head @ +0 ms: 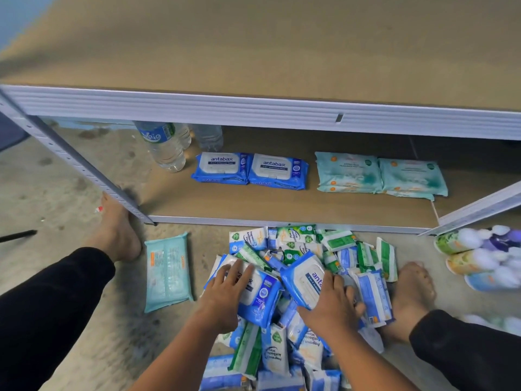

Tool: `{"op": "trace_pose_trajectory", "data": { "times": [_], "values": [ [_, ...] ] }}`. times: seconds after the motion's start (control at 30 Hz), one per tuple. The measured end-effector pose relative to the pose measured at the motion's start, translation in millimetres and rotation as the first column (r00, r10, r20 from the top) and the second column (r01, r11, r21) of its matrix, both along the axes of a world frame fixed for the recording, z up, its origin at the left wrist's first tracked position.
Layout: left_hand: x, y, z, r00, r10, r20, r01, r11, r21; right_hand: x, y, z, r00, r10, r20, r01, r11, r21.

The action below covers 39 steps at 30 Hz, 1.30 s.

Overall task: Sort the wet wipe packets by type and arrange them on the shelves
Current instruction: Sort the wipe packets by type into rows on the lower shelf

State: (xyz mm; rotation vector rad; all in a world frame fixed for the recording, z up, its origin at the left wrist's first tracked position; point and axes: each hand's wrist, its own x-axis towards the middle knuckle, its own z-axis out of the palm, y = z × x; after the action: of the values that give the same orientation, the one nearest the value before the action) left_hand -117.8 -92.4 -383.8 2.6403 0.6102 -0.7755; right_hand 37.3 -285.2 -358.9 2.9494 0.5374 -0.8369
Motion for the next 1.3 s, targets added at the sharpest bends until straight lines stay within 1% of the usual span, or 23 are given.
{"op": "trace_pose_trajectory", "data": {
  "times": [0.17,0.23,0.3,0.37,0.5,0.63,0.83,0.93,1.03,1.17,1.3],
  "values": [
    [11,7,-4,0.996,-0.089,-0.007,0.09,0.988,0.129,5,4,4,0.999,-0.016,-0.031,0.016,1.0,0.004],
    [12,9,-7,0.993,-0.118,0.015,0.115,0.983,0.144,7,4,6,0.999,-0.014,-0.045,0.014,1.0,0.006],
    [10,10,-9,0.993,-0.113,0.037,0.108,0.987,0.12,7,4,10,0.998,-0.019,-0.052,0.02,1.0,0.019],
    [6,11,-10,0.995,-0.068,0.077,0.063,0.996,0.07,6,3,14,0.998,-0.022,-0.054,0.024,0.999,0.032],
    [-7,15,-8,0.973,0.097,0.208,-0.093,0.995,-0.03,1,3,24,0.998,-0.024,-0.062,0.027,0.999,0.042],
    [-26,20,-5,0.906,0.265,0.331,-0.238,0.964,-0.12,-9,4,34,0.999,-0.015,-0.035,0.018,0.996,0.084],
    [-25,35,14,0.811,0.384,0.442,-0.333,0.923,-0.191,-19,21,45,0.999,0.046,-0.011,-0.043,0.982,0.186],
    [-15,51,24,0.804,0.363,0.471,-0.337,0.931,-0.143,-10,39,52,0.998,0.068,0.014,-0.07,0.967,0.243],
    [1,72,36,0.8,0.329,0.502,-0.339,0.938,-0.075,11,59,57,0.992,0.109,0.057,-0.12,0.963,0.24],
    [36,116,43,0.824,0.301,0.48,-0.324,0.945,-0.037,50,89,55,0.99,0.126,0.066,-0.139,0.959,0.246],
    [85,170,36,0.87,0.223,0.44,-0.28,0.958,0.068,98,124,41,0.979,0.174,0.103,-0.194,0.952,0.238]
  ]
}}
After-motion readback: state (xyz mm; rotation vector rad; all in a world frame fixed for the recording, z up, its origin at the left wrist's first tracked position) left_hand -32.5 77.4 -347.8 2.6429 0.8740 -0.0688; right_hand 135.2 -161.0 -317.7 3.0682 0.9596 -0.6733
